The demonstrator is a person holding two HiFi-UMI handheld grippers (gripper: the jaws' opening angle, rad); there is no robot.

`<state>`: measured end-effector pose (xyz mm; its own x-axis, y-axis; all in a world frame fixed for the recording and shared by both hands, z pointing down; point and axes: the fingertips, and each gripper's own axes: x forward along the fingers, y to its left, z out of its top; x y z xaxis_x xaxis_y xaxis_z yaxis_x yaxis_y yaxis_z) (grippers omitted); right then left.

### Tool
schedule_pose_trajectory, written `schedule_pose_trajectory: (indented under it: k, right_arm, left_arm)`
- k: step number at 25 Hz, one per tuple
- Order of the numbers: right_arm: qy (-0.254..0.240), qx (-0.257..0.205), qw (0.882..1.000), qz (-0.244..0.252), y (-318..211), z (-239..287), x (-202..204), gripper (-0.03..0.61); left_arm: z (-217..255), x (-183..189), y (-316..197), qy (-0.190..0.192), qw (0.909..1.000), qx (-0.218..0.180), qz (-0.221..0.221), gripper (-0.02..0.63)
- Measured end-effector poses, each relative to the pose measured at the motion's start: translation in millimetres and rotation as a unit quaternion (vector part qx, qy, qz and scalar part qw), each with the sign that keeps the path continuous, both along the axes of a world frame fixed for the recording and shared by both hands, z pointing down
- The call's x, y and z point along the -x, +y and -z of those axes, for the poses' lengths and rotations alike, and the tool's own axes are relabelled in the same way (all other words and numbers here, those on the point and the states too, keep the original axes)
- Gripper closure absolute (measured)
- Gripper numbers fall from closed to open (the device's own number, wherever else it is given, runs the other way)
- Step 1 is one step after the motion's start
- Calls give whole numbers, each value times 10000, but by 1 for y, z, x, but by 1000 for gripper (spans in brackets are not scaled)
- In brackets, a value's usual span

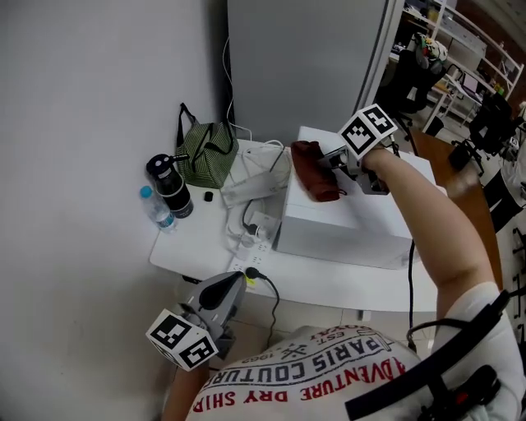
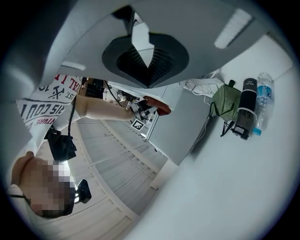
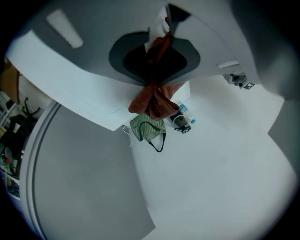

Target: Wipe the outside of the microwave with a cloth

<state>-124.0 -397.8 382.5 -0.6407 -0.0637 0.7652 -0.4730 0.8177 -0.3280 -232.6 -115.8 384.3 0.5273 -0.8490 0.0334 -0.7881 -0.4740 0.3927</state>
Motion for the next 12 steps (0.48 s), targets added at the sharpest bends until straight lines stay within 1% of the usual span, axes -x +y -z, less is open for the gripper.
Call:
schedule_pose_trajectory:
  k: [2, 5, 12]
  right_arm:
    - [36, -12, 9999, -156, -5, 0, -20, 541]
    - [121, -39, 9988, -470, -14, -1, -63, 541]
    - [217, -45, 9877, -1551, -35, 1, -196, 541]
  left_arm:
    - [1, -9, -7, -6, 9999, -4, -125, 612]
    - [2, -28, -17, -29, 9993, -28, -363, 612]
    - [5, -87, -43, -43, 9946, -47, -1031, 612]
